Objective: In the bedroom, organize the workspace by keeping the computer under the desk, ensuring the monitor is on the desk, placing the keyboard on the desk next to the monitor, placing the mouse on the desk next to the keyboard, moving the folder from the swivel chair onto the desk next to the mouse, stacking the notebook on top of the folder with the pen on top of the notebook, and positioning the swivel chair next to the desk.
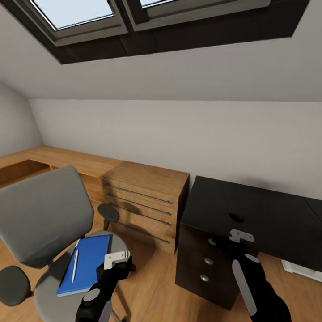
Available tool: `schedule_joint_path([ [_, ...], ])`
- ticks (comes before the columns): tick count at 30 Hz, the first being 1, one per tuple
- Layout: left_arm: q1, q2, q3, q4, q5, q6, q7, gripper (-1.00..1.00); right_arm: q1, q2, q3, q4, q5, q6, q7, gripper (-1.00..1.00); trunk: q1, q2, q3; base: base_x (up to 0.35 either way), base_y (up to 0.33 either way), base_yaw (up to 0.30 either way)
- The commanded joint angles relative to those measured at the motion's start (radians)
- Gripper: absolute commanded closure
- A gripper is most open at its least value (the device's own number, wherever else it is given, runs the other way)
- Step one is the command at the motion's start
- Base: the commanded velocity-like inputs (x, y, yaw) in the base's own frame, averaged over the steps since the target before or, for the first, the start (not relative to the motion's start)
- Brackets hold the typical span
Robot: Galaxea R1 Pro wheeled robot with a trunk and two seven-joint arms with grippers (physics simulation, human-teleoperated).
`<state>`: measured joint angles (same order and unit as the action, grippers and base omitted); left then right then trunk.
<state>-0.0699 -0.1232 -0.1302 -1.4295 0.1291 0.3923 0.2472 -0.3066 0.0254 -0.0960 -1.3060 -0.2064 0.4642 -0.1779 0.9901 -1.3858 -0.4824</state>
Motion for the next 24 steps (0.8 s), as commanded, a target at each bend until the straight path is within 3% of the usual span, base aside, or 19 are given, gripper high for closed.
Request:
schedule_joint_path([
  [1, -0.001, 0.000, -0.002, -0.001, 0.010, 0.004, 0.009, -1.00, 0.000, -0.006, -0.001, 0.000, -0.010, 0.004, -0.007, -1.00, 0.000, -0.001, -0.001, 0.053, -0.007, 0.000],
  [6, -0.001, 0.001, -0.003, 0.000, 0.008, 0.002, 0.009, -1.00, 0.000, -0.025, -0.001, 0.000, -0.009, 0.005, -0.008, -1.00, 0.000, -0.001, -0.001, 0.016, -0.110, 0.000],
  [12, -0.001, 0.001, -0.003, 0.000, 0.007, 0.002, 0.010, -1.00, 0.000, -0.041, -0.001, 0.001, -0.008, 0.004, -0.008, -1.00, 0.000, -0.001, -0.001, 0.013, -0.287, 0.000],
  [24, -0.001, 0.002, 0.001, 0.003, 0.010, 0.003, 0.010, -1.00, 0.000, -0.044, -0.001, 0.001, 0.003, 0.005, -0.006, -1.00, 0.000, -0.001, -0.001, 0.188, -0.270, 0.000],
])
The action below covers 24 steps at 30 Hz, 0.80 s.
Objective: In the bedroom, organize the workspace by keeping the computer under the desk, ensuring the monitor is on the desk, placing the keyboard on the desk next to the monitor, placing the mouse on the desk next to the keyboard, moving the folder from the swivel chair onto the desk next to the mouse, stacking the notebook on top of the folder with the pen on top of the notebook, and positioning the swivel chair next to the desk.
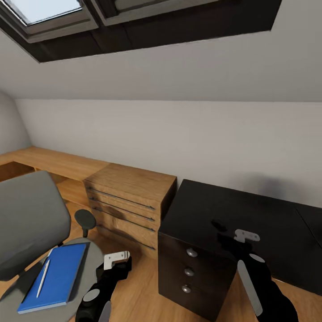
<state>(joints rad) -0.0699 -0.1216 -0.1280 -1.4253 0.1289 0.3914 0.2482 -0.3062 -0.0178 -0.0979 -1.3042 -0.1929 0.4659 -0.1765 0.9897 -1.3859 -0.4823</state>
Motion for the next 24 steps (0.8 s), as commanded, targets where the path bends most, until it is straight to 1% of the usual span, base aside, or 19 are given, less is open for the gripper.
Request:
schedule_joint_path([
  [1, -0.001, 0.000, -0.001, -0.001, 0.011, 0.004, 0.009, -1.00, -0.001, -0.001, 0.001, -0.001, -0.002, 0.003, -0.008, -1.00, 0.000, -0.001, -0.001, 0.288, -0.161, 0.000],
  [2, -0.001, 0.000, -0.001, -0.001, 0.011, 0.004, 0.009, -1.00, -0.001, -0.001, 0.001, 0.000, 0.017, 0.003, -0.007, -1.00, 0.000, -0.001, -0.001, 0.308, -0.121, 0.000],
  [13, -0.001, 0.004, -0.001, -0.001, 0.011, 0.004, 0.008, -1.00, -0.001, -0.001, 0.001, -0.001, 0.033, 0.004, -0.004, -1.00, 0.000, -0.001, -0.001, 0.315, -0.107, 0.000],
  [14, -0.001, 0.004, -0.001, -0.001, 0.011, 0.004, 0.008, -1.00, -0.001, -0.005, 0.001, -0.001, 0.034, 0.004, -0.003, -1.00, 0.000, -0.001, -0.001, 0.230, -0.082, 0.000],
  [18, -0.001, 0.005, -0.002, -0.001, 0.010, 0.003, 0.008, -1.00, -0.001, -0.013, 0.001, 0.000, 0.034, 0.003, 0.000, -1.00, 0.000, -0.001, -0.001, 0.136, -0.049, 0.000],
  [24, -0.001, 0.006, -0.002, -0.002, 0.010, 0.003, 0.008, -1.00, -0.001, -0.026, 0.001, 0.002, 0.034, 0.002, 0.038, -1.00, 0.000, -0.001, -0.001, 0.037, -0.013, 0.000],
])
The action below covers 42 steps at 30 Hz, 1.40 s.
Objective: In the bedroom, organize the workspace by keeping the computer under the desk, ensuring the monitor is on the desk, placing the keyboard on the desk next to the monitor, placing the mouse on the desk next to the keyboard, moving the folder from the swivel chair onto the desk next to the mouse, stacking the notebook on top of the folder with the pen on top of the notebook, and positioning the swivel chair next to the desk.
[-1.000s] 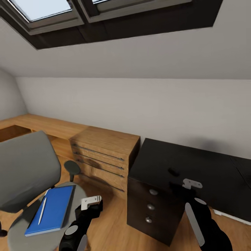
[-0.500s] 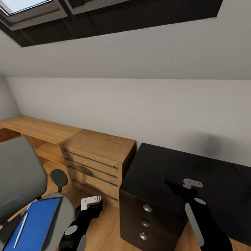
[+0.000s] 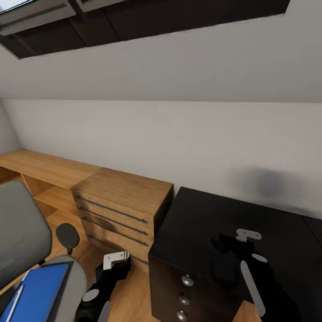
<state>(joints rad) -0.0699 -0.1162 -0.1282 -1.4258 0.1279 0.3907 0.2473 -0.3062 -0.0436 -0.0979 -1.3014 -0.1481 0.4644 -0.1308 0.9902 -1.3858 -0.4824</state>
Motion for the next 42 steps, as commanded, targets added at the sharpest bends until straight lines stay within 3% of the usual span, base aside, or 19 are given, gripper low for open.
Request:
schedule_joint_path([
  [1, -0.001, 0.001, -0.001, -0.003, 0.011, 0.004, 0.009, -1.00, -0.001, -0.007, 0.001, 0.003, -0.010, 0.003, 0.014, -1.00, 0.000, -0.001, -0.001, 0.013, -0.005, 0.000],
  [16, -0.001, 0.028, 0.001, -0.011, 0.015, 0.003, 0.009, -1.00, -0.001, -0.133, 0.004, 0.071, -0.008, -0.077, 0.293, -1.00, 0.000, -0.001, -0.001, 0.002, -0.001, 0.000],
  [18, -0.001, 0.029, 0.001, -0.011, 0.015, 0.003, 0.009, -1.00, -0.001, -0.144, 0.004, 0.084, -0.003, -0.081, 0.322, -1.00, 0.000, -0.001, -0.001, 0.000, 0.000, 0.000],
  [19, -0.001, 0.030, 0.001, -0.011, 0.015, 0.003, 0.009, -1.00, -0.001, -0.154, 0.004, 0.111, 0.023, -0.085, 0.345, -1.00, 0.000, -0.001, -0.001, 0.000, 0.000, 0.000],
  [22, -0.001, 0.030, 0.001, -0.012, 0.015, 0.003, 0.009, -1.00, -0.001, -0.156, 0.006, 0.135, 0.059, -0.111, 0.357, -1.00, 0.000, -0.001, -0.001, 0.000, 0.000, 0.000],
  [23, -0.001, 0.030, 0.001, -0.012, 0.015, 0.003, 0.009, -1.00, -0.001, -0.156, 0.037, 0.162, 0.101, -0.135, 0.380, -1.00, 0.000, -0.001, -0.001, 0.000, 0.000, 0.000],
  [24, -0.001, 0.030, 0.001, -0.012, 0.015, 0.003, 0.009, -1.00, -0.001, -0.156, 0.046, 0.169, 0.107, -0.137, 0.383, -1.00, 0.000, -0.001, -0.001, 0.007, 0.005, 0.000],
  [34, -0.001, 0.030, 0.001, -0.025, 0.015, 0.005, 0.009, -1.00, -0.001, -0.155, 0.068, 0.184, 0.118, -0.156, 0.393, -1.00, 0.000, -0.001, -0.001, 0.102, 0.056, 0.000],
  [42, -0.001, 0.030, 0.001, -0.025, 0.015, 0.005, 0.009, -1.00, -0.001, -0.154, 0.111, 0.203, 0.119, -0.177, 0.393, -1.00, 0.000, -0.001, -0.001, 0.007, 0.004, 0.000],
])
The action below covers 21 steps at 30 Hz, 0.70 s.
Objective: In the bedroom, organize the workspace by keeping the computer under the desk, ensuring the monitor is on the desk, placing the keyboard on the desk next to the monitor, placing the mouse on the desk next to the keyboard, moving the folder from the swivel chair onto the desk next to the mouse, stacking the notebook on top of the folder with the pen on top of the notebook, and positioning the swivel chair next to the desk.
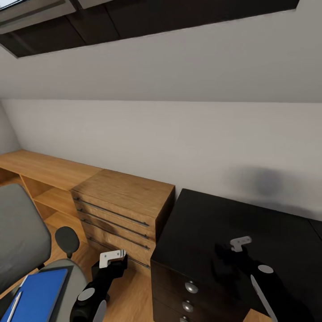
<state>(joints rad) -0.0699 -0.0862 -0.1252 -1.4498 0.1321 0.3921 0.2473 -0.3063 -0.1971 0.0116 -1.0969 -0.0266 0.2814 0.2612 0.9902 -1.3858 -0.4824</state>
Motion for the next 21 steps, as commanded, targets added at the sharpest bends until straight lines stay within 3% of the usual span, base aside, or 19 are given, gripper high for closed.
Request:
schedule_joint_path([
  [1, -0.001, 0.000, -0.002, -0.001, 0.011, 0.004, 0.009, -1.00, -0.001, -0.001, 0.003, 0.001, -0.003, 0.004, 0.001, -1.00, 0.000, -0.001, -0.001, 0.000, 0.000, 0.000],
  [13, -0.001, 0.000, -0.001, -0.001, 0.011, 0.004, 0.009, -1.00, -0.001, -0.002, 0.004, 0.040, -0.001, -0.017, 0.001, -1.00, 0.000, -0.001, -0.001, 0.004, 0.000, 0.000],
  [21, -0.001, 0.000, -0.001, -0.001, 0.011, 0.004, 0.009, -1.00, -0.002, -0.005, 0.001, 0.042, -0.001, -0.018, 0.001, -1.00, 0.000, -0.001, -0.001, 0.108, 0.000, 0.000],
])
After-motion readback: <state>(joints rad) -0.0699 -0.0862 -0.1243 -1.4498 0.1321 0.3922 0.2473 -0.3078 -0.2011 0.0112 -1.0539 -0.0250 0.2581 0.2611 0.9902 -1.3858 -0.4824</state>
